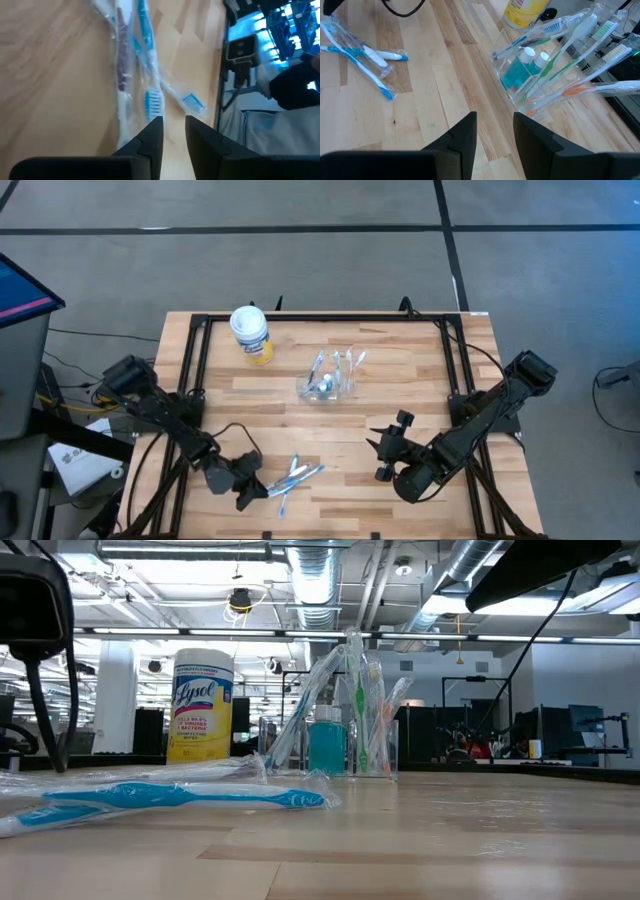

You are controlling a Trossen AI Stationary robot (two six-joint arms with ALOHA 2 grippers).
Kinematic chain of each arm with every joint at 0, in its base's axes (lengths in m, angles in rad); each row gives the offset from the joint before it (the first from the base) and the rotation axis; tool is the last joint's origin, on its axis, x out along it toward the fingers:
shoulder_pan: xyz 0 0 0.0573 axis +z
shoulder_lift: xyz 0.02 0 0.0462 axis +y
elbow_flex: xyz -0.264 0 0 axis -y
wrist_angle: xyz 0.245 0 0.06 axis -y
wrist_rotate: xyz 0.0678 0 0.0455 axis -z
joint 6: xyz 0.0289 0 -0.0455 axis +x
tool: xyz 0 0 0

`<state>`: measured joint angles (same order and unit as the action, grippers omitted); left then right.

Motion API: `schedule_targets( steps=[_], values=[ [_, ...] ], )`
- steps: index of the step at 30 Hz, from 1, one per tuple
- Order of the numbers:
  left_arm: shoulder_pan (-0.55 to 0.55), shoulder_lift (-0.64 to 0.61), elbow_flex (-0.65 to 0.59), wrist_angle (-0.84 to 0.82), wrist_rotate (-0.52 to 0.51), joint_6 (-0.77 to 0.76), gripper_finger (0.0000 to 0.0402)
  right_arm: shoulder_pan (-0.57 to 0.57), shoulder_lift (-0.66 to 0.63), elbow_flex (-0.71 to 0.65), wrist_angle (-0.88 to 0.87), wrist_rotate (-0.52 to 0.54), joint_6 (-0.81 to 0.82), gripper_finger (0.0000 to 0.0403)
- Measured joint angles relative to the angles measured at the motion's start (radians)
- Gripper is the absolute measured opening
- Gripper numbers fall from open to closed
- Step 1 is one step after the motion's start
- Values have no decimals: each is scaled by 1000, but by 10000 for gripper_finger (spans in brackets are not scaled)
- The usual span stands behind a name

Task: Pick & Place toothbrushing station
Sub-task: Put the left blue toothbrush into the transparent organizer

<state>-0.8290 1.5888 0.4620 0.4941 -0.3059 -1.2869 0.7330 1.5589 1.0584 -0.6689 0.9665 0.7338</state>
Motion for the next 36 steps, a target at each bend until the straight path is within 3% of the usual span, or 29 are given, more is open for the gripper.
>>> schedule_targets(
  steps=[11, 36],
  values=[
    [1, 90, 79, -1, 37, -5, 76, 0, 0, 0, -1, 0, 0, 118],
    [91, 95, 87, -27, 166, -31, 76, 0, 0, 0, -4, 0, 0, 118]
  ],
)
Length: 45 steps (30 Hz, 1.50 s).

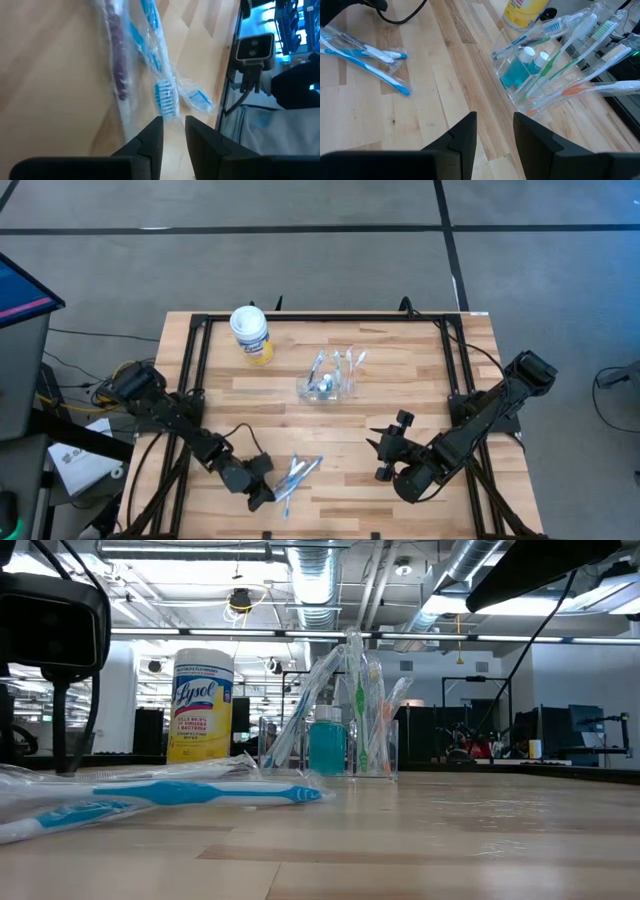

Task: Pick & Place toothbrushing station
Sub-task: Put the left blue toothbrush into the transparent organizer

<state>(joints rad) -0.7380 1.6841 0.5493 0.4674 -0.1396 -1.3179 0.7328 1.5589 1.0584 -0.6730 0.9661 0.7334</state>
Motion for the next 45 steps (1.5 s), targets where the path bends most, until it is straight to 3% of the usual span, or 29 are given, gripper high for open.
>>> schedule_targets(
  steps=[9, 14, 24, 33, 37, 45],
  values=[
    [12, 90, 81, -5, 75, 0, 53, 0, 0, 0, 0, 0, 0, 118],
    [37, 120, 113, -37, 104, 0, 11, 0, 0, 0, 0, 0, 0, 118],
    [44, 23, 111, -154, 58, 48, 0, 0, 0, 0, 0, 0, 0, 118],
    [44, -73, 111, -131, -5, 131, 0, -3, 0, 0, 45, 0, -5, 118],
    [44, -127, 111, -129, -43, 189, 0, -3, 8, 0, 144, -39, -114, 118],
    [55, -194, 112, -112, -124, 302, 0, -22, 109, -1, 460, -130, -480, 118]
  ],
)
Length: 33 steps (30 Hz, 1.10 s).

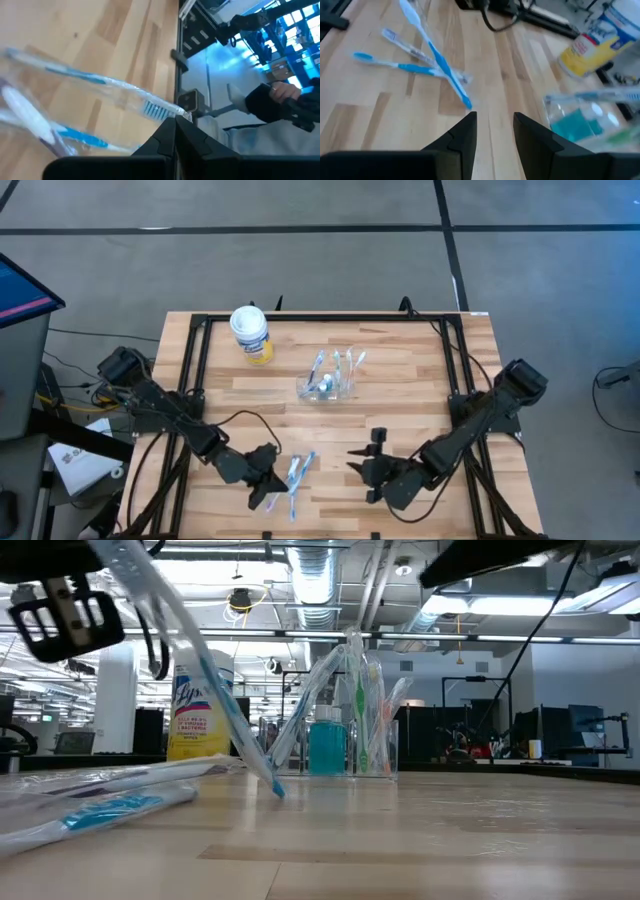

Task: Pick & Place toothbrushing station
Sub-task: Put the left blue toothbrush into the transparent organizer

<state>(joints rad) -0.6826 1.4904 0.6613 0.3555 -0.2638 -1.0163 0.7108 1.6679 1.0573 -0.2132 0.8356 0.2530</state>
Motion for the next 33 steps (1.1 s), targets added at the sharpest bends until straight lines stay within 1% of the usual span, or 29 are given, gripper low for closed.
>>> schedule_targets(
  steps=[4, 6, 10, 15, 20, 27, 33],
  values=[
    [30, -3, 0, 52, -12, 77, 0, -23, 39, 1, 88, -7, -76, 118],
    [48, -3, 0, 78, -15, 117, 0, -35, 41, 1, 108, -35, -93, 118],
    [91, -3, 0, 117, -17, 179, 0, -55, 40, 2, 147, -130, -96, 118],
    [132, -3, 0, 174, -17, 238, 0, -69, 40, 2, 172, -181, -104, 118],
    [155, -3, 0, 215, -16, 275, 0, -82, 40, 2, 189, -189, -115, 118],
    [177, -3, 0, 270, -11, 286, 0, -97, 54, 1, 275, -188, -208, 120],
    [194, -3, 0, 289, -11, 287, 0, -120, 54, 2, 285, -188, -220, 136]
  ],
)
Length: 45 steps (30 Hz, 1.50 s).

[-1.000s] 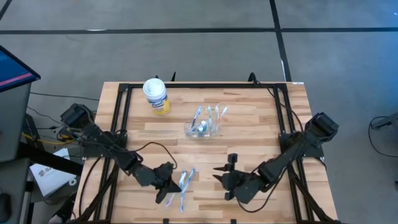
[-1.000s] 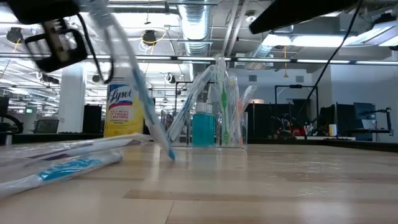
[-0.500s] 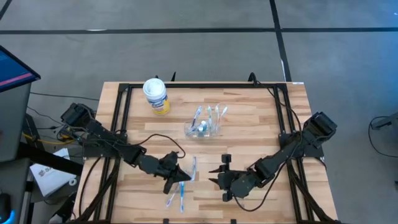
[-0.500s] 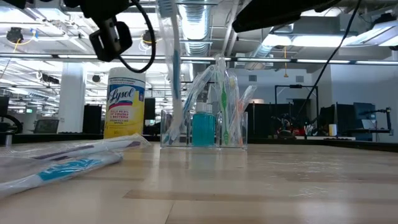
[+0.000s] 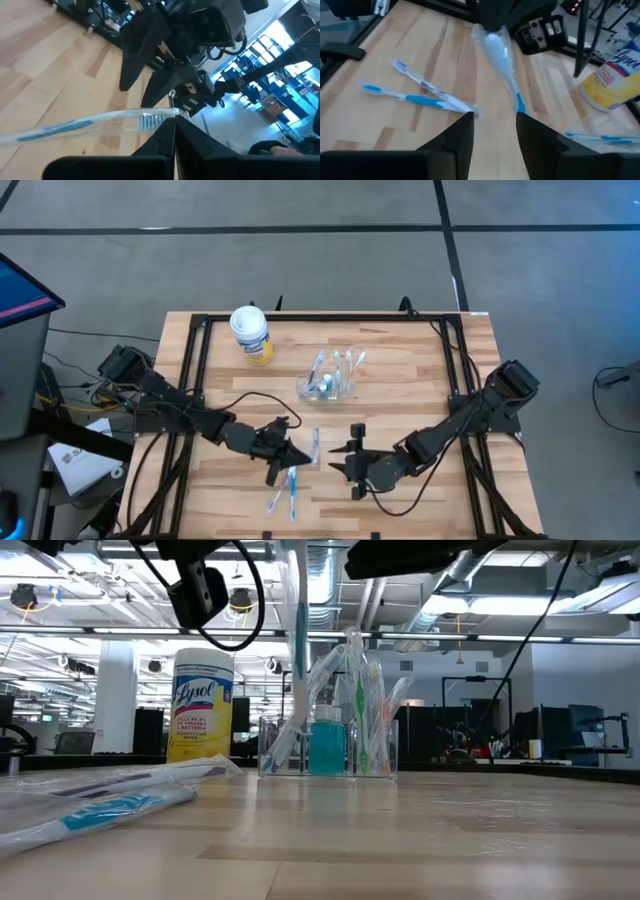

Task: Pick & Place toothbrushing station
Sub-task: Put the left blue toothbrush into the transparent organizer

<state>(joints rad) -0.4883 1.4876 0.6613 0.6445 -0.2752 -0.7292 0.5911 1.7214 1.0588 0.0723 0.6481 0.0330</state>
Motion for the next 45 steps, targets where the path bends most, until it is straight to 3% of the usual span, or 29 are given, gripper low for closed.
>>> schedule_targets(
  steps=[15, 41, 45],
  values=[
    [32, 0, 0, 53, 6, 45, 0, -66, 1, 0, 104, 3, -116, 184],
    [51, 0, 0, 129, 19, 97, 0, -104, 1, 0, 172, -49, -193, 114],
    [51, 0, 0, 129, 19, 97, 0, -110, 1, 0, 193, -49, -198, 89]
  ],
)
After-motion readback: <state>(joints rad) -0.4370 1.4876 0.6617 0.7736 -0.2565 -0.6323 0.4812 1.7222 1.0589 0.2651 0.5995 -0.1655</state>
